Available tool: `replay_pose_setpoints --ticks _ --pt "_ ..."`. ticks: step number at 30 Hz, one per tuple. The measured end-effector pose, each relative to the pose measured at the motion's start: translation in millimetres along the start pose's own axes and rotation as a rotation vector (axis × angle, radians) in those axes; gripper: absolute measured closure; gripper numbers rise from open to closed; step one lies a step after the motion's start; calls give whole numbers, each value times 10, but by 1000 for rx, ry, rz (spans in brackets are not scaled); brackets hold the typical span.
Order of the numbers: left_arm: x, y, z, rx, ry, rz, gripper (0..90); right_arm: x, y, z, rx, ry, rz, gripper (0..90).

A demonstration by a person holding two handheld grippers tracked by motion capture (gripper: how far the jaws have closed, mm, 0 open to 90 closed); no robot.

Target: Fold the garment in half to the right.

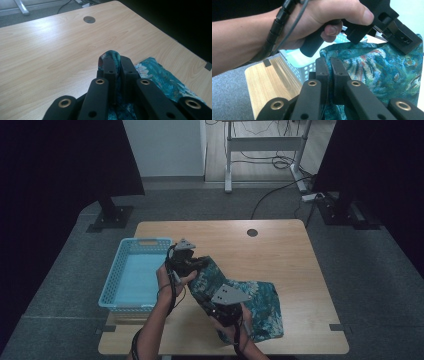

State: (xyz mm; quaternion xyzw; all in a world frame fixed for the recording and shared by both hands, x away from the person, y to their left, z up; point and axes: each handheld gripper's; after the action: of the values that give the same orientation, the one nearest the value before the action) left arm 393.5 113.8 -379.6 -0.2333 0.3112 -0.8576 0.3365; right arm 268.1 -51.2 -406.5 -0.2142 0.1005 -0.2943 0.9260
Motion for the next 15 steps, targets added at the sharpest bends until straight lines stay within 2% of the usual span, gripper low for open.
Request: replay_pose_setpoints --ticks 8,15 --pt "5 -73 -13 17 -1 -3 845 -60 -33 65 16 -20 9 859" --pt "-13 23 -114 -1 -14 -12 846 -58 7 -22 3 -7 23 859"
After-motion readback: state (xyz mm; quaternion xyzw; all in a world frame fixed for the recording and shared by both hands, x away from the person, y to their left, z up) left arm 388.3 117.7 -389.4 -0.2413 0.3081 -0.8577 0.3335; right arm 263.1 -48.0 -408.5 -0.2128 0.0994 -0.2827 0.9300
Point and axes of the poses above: each handheld gripper's, and its own axes: y roughly forward along the jaws, z roughly out of its top, x roughly to its right, and after that the axes turned 8 degrees about -x, right-handed
